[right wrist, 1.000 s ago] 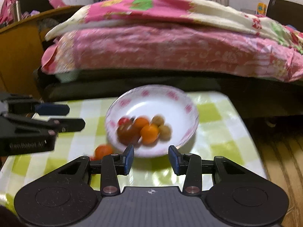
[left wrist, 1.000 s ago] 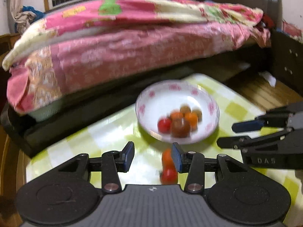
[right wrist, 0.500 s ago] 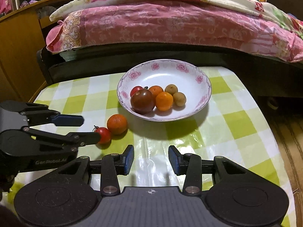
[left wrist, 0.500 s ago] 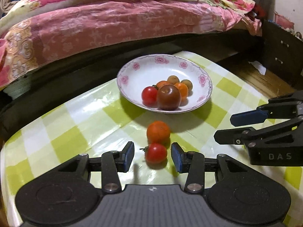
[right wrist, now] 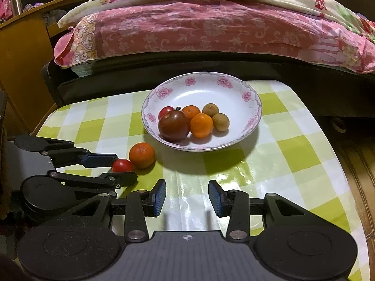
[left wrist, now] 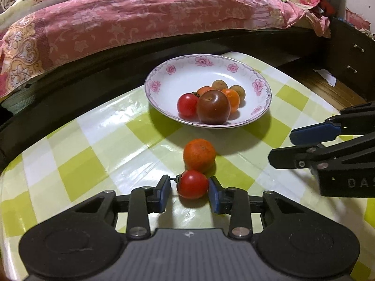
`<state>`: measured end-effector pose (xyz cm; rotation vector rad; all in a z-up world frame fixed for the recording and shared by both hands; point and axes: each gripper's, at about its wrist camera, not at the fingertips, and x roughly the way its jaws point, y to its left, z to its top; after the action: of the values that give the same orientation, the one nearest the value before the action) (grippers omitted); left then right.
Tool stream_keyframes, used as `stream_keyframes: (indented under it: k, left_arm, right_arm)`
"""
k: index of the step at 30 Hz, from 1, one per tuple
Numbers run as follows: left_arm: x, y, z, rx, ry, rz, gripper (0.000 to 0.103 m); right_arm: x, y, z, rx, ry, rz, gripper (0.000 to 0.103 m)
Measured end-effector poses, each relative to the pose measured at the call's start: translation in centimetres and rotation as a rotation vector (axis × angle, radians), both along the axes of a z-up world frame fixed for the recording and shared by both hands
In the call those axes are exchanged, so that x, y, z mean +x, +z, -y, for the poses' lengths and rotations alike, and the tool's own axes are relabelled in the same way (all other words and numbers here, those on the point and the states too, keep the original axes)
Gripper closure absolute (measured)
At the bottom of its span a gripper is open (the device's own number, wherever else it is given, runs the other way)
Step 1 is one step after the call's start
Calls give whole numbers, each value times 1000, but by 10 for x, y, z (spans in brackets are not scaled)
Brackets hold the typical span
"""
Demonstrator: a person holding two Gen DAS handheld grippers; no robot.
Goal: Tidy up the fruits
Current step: 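Grasp a red cherry tomato with the left tool while the right tool grasps a mandarin, then lift and carry the tomato and mandarin with both tools over the plate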
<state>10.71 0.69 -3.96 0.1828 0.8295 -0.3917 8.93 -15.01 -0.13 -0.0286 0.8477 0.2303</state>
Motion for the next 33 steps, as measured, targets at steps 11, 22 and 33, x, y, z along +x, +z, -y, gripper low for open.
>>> stream_keyframes:
  k: [11, 22, 33]
  left_arm:
    - [-12, 11, -30, -10, 39, -4, 60]
    - [-14, 2, -52, -29, 65, -30, 60]
    - [-28, 4, -36, -53, 5, -40, 60]
  right_arm:
    - [23, -3, -36, 68, 29, -12, 67]
    - [48, -23, -66, 12, 22, -36, 73]
    - [-1, -8, -43, -102, 72, -74, 74]
